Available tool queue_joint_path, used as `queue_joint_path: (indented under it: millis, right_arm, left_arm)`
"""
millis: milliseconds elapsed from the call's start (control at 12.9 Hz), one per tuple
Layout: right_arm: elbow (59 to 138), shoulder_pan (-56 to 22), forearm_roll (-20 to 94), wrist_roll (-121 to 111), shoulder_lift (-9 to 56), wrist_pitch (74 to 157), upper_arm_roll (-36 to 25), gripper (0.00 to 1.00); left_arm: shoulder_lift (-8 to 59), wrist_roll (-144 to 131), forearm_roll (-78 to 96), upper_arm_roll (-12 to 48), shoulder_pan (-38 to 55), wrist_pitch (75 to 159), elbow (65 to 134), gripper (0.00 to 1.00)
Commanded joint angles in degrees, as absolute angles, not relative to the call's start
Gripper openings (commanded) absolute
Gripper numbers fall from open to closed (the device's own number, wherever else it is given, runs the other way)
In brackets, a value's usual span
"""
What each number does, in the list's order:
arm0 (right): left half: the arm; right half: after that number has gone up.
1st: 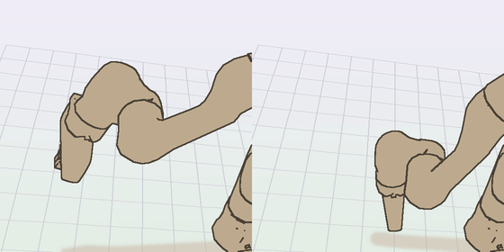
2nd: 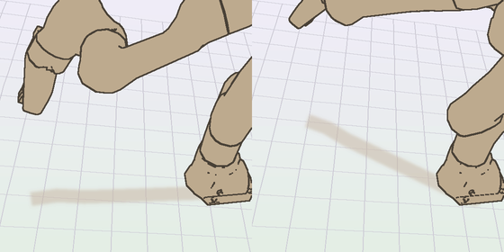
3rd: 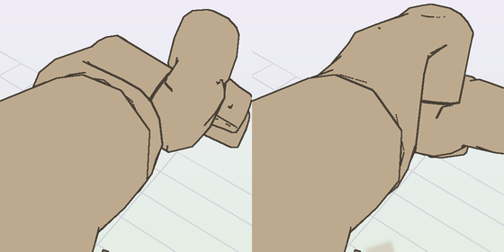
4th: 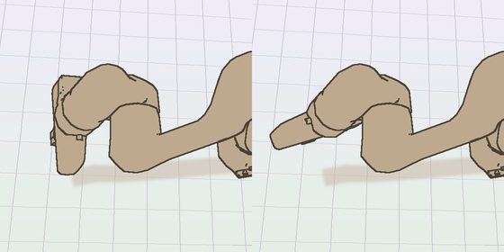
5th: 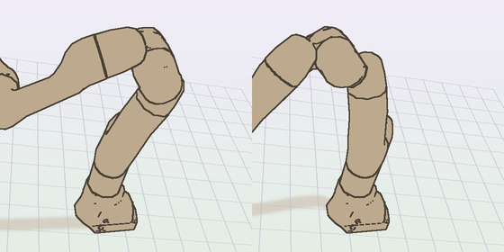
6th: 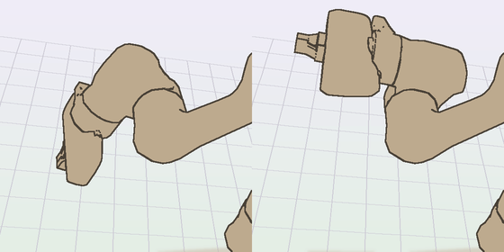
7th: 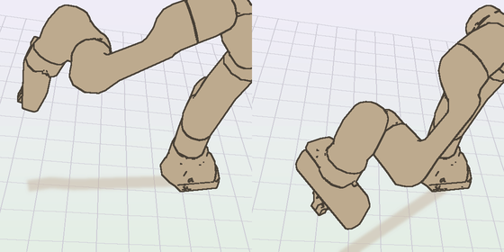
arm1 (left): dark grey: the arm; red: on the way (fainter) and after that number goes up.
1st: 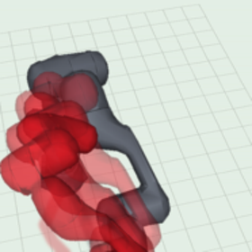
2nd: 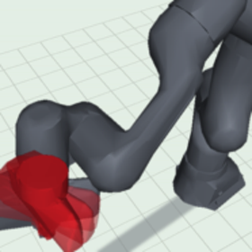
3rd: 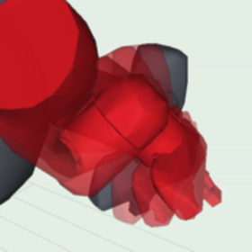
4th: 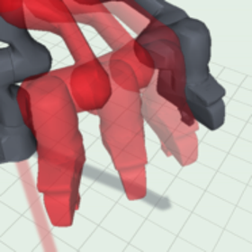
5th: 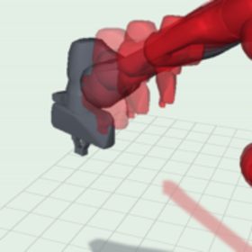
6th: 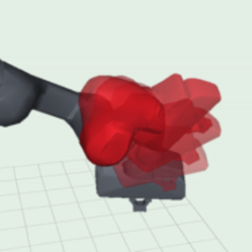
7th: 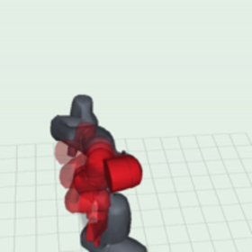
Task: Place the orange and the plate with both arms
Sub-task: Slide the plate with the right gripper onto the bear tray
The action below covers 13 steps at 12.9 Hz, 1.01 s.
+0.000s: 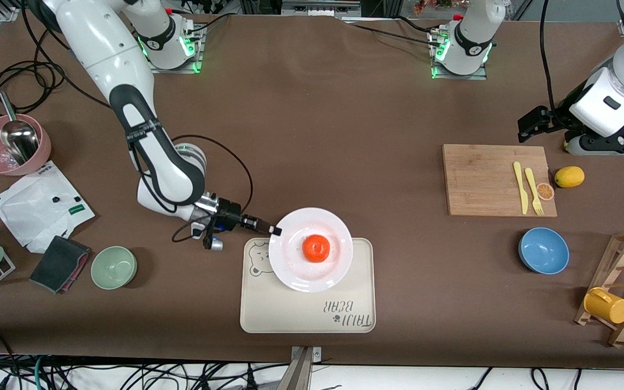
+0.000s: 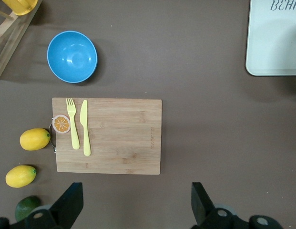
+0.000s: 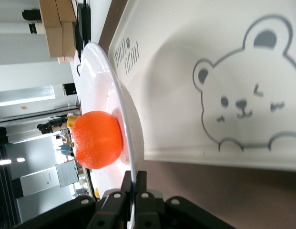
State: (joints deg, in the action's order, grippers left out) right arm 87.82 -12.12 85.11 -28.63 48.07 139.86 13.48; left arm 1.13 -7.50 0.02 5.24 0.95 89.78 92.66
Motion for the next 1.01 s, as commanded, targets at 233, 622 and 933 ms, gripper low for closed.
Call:
queue_joint_path:
  millis: [233,622,933]
  right_arm:
    - [71.1,-13.1,80.6,-26.6,60.9,139.1,13.2,0.0]
    - [71.2,-13.4,80.2,-27.6,62.5,139.4,13.2,0.0]
    - [71.5,-13.4,80.2,-26.9,61.8,139.3,13.2,0.28]
  left_arm:
    - [0.8,-6.7,-0.7,5.2,1.2,88.6,91.8,1.0]
    - [0.8,-6.7,-0.7,5.2,1.2,88.6,91.8,1.0]
    - [0.8,-6.7,-0.7,5.2,1.2,88.6,91.8,1.0]
